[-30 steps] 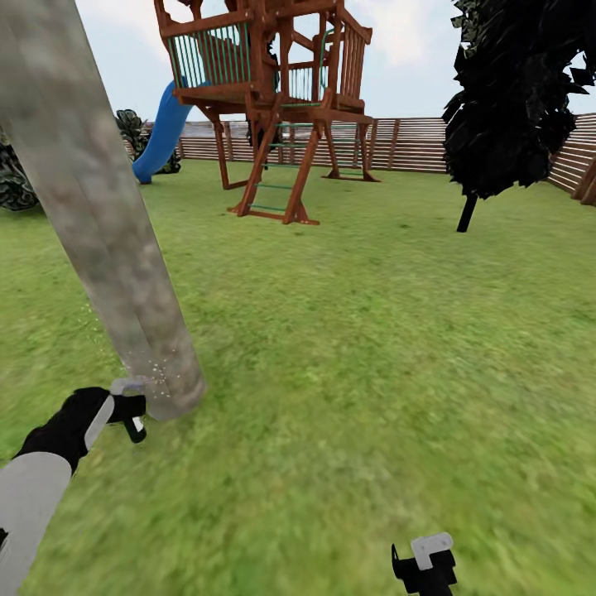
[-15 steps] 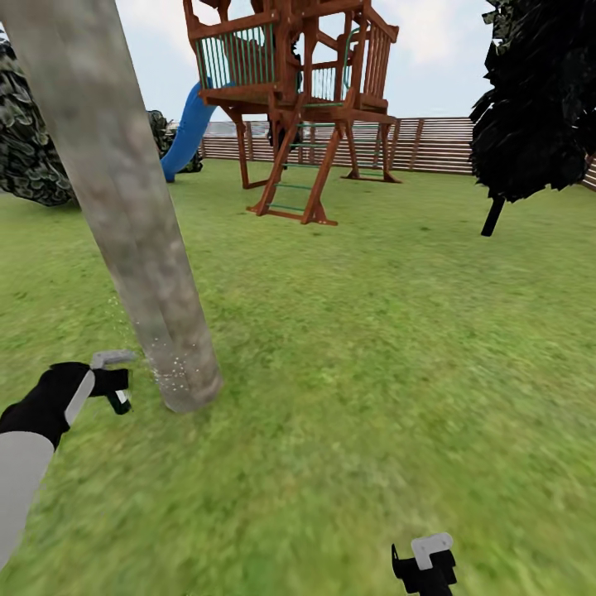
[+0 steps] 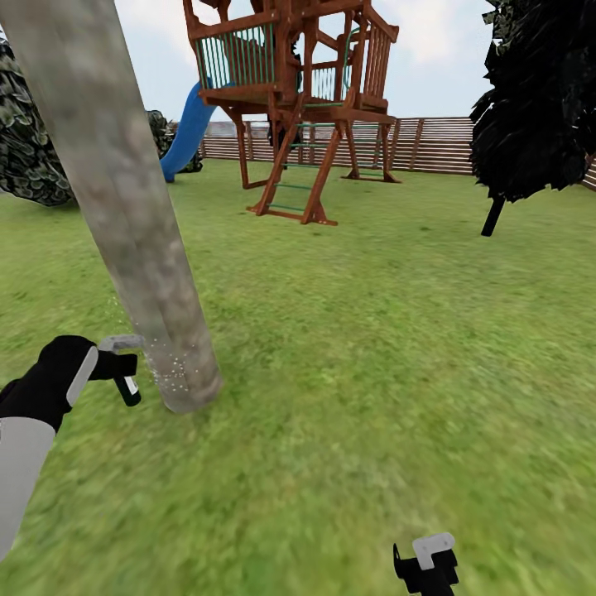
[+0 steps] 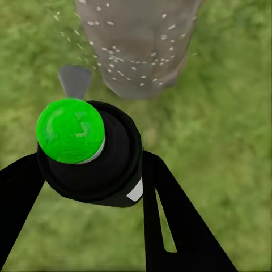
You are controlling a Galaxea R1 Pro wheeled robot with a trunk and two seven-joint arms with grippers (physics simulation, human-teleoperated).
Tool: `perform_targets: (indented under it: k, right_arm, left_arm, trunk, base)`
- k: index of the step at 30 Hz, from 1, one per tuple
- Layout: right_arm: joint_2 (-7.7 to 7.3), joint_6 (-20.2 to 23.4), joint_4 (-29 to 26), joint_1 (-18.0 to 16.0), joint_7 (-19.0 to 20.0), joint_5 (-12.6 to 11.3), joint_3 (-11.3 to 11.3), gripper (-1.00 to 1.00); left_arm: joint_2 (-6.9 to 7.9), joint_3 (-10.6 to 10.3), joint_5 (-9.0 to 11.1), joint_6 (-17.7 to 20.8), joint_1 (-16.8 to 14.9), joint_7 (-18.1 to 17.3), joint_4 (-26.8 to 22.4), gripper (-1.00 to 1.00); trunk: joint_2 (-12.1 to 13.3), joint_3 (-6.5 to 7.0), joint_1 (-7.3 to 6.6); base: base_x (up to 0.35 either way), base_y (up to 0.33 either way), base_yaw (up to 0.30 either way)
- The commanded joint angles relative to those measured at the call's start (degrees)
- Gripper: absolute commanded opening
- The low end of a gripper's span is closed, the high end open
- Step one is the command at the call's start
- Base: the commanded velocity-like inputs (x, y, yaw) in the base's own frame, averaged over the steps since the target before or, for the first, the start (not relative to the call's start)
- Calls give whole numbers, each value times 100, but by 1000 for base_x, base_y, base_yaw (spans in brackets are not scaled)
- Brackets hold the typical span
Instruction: In the garden, pick up the pesticide atomizer on the floor and spray pesticide onto both trees until each tree trunk is fully covered.
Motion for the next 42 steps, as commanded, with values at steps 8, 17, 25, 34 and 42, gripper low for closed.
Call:
perform_targets:
  k: [8,17,25,34,42]
  right_arm:
    - [4,0,-2,0,0,-8,0,100]
    - [6,0,7,0,0,0,1,100]
    - [-2,0,7,-1,0,0,1,100]
    - [-3,0,7,0,0,0,1,100]
    - [0,0,7,0,0,0,1,100]
  left_arm:
    - [-8,-163,-8,0,14,7,65,-100]
    - [-50,-134,7,-101,905,7,35,-100]
    - [-73,-128,29,-97,892,7,-6,-100]
    - [-74,-107,56,-122,864,7,-157,-100]
    - [-74,-100,52,-122,849,16,-218,-100]
  trunk:
    - [0,0,0]
    - [0,0,0]
    - [0,0,0]
    - [0,0,0]
    - [0,0,0]
  base:
    - [304,-46,23]
    - [96,-22,209]
    - [223,-168,5]
    - [-35,-269,0]
    - [172,-225,0]
